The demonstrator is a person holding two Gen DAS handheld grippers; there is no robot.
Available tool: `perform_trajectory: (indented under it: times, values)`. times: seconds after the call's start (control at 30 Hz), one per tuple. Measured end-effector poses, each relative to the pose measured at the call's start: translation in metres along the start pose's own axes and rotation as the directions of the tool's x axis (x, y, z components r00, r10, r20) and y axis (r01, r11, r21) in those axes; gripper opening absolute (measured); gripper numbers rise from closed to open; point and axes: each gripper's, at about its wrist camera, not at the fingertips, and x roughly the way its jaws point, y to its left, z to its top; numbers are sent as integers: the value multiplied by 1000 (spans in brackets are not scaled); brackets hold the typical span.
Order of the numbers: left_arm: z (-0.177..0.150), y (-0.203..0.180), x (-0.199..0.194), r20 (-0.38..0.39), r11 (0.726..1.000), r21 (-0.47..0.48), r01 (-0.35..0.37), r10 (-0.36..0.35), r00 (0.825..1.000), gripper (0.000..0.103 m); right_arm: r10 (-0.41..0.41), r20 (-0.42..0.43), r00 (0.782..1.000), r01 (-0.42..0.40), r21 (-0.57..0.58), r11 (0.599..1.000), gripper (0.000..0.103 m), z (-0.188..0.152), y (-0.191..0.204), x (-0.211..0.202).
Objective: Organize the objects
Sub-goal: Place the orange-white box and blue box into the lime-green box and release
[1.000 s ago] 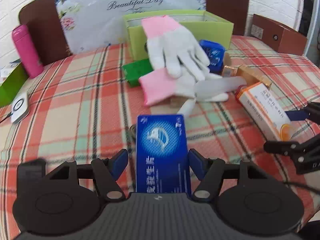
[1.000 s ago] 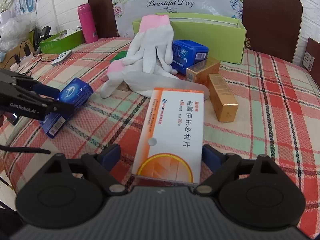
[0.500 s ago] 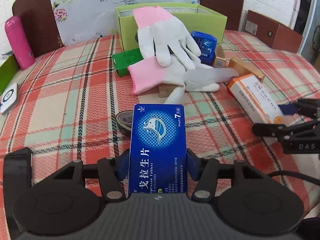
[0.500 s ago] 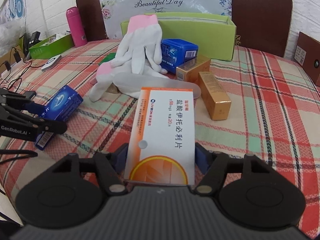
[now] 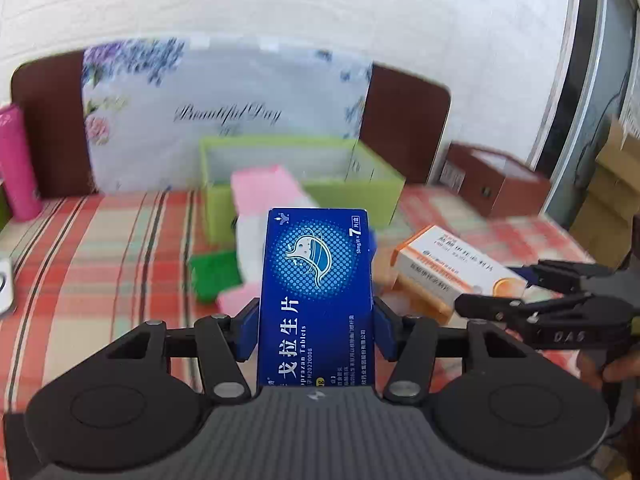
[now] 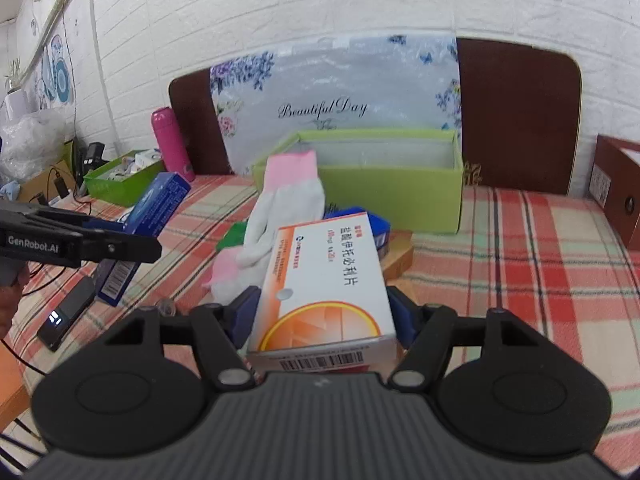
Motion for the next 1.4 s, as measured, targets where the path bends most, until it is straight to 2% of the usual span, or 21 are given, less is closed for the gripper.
perform_trajectory:
  times: [0.23,0.4,0.67,0.77,1.0,1.07,1.1,1.17,1.27,1.4]
  values:
    - [62,-4,37,85,996,-70,51,-45,995,59,-76,92,993,79,-23,997,66,52,-22,19]
    - [108,0,69,118,996,-84,28,-18,993,59,-129,108,986,131,-16,991,66,82,-37,50]
    - [155,27,146,51,992,-121,-45,52,997,59,-212,111,971,210,29,977,67,124,-66,116]
    - [162,36,174,23,990,-124,-71,75,997,59,-250,106,963,249,16,968,67,134,-72,145]
    - [159,49,212,-6,988,-133,-78,78,997,60,-264,46,963,263,16,965,68,128,-84,204]
    - [155,52,220,-17,987,-121,-105,103,995,86,-249,2,969,249,-7,968,80,121,-86,220]
    - [152,53,222,-25,986,-117,-122,120,992,86,-248,-14,969,247,-27,969,90,118,-86,225]
    - [146,58,223,-37,984,-117,-136,132,991,86,-232,-9,973,231,-70,970,94,111,-83,224]
    - [141,66,218,-42,976,-152,-154,149,988,86,-229,44,972,233,-96,968,103,107,-77,211]
    - [143,63,202,-18,978,-155,-142,141,990,86,-252,91,963,261,-109,959,103,110,-71,190]
